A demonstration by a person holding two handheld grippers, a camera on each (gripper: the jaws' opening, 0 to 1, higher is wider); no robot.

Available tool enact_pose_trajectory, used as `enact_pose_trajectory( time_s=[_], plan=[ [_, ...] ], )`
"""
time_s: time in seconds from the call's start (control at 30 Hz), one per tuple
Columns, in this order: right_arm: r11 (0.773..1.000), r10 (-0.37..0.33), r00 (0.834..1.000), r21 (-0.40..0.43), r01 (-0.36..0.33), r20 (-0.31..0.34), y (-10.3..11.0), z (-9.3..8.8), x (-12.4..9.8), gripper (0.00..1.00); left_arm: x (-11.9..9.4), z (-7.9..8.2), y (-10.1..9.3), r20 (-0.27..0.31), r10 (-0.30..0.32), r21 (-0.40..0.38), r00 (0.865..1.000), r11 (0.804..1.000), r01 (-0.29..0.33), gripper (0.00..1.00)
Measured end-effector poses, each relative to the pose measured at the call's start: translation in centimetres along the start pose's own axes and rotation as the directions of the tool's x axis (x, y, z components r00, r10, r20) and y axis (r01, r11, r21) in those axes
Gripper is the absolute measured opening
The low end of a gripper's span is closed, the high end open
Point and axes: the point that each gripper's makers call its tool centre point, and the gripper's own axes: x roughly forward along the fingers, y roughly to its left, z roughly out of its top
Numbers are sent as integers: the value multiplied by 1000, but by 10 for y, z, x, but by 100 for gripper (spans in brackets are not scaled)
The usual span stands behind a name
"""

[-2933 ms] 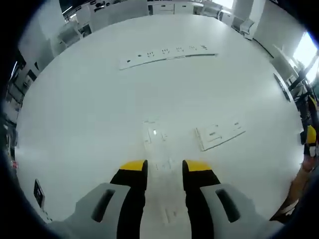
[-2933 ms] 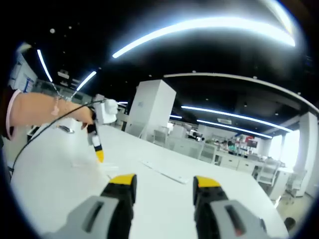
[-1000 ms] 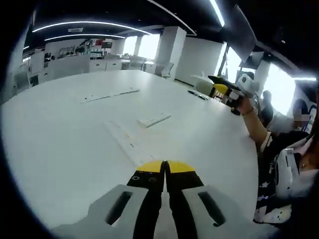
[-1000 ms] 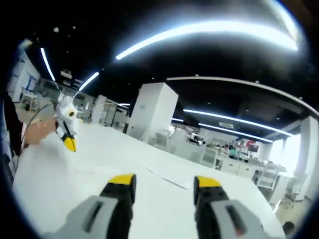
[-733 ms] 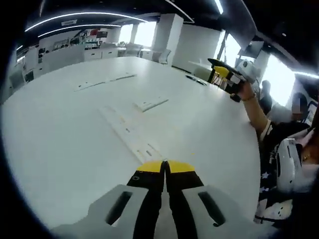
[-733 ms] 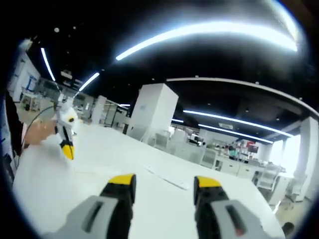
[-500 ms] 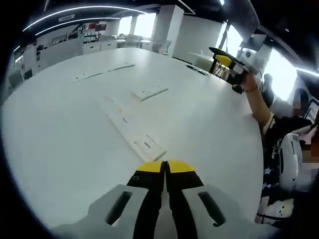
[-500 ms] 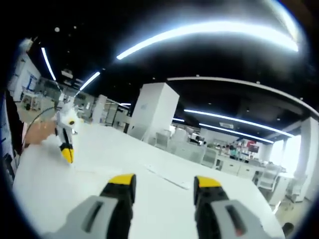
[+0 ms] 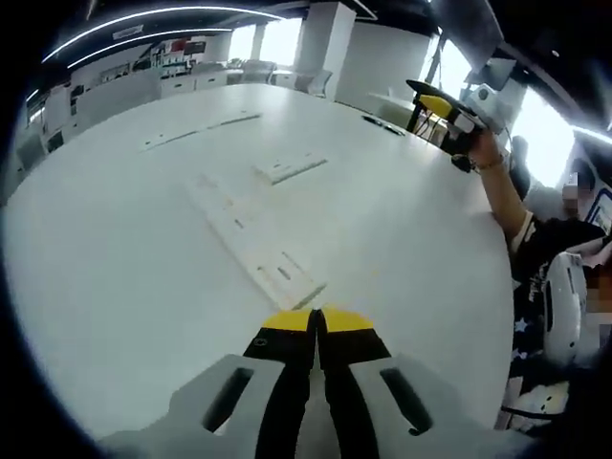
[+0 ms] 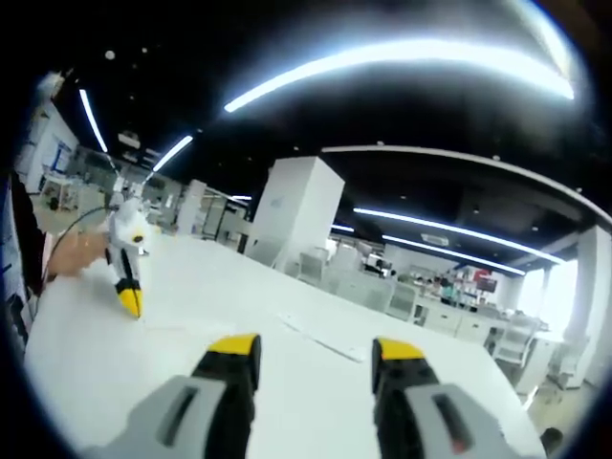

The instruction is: Locate the socket holder cover, grip the socket holder cover, clip it into the socket holder slot.

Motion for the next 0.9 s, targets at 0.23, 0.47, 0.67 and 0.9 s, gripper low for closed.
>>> enact_pose_trajectory(
  time_s=[0.23,0.47,0.67,0.9],
  plan=[
    [1000,0,1000,0,0,-6,-1,0,0,48,2,1,2,5,11,12,1000,1000,-11,3],
    [1000,6,1000,-2,-6,-10,1,-1,2,48,4,3,2,20,32,26,999,999,-33,3],
    [1000,7,1000,-5,-7,-13,2,-2,2,48,5,5,3,29,45,37,999,998,-46,3],
    [1000,8,1000,-7,-8,-15,3,-3,1,48,7,6,4,35,53,45,998,998,-54,3]
  ],
)
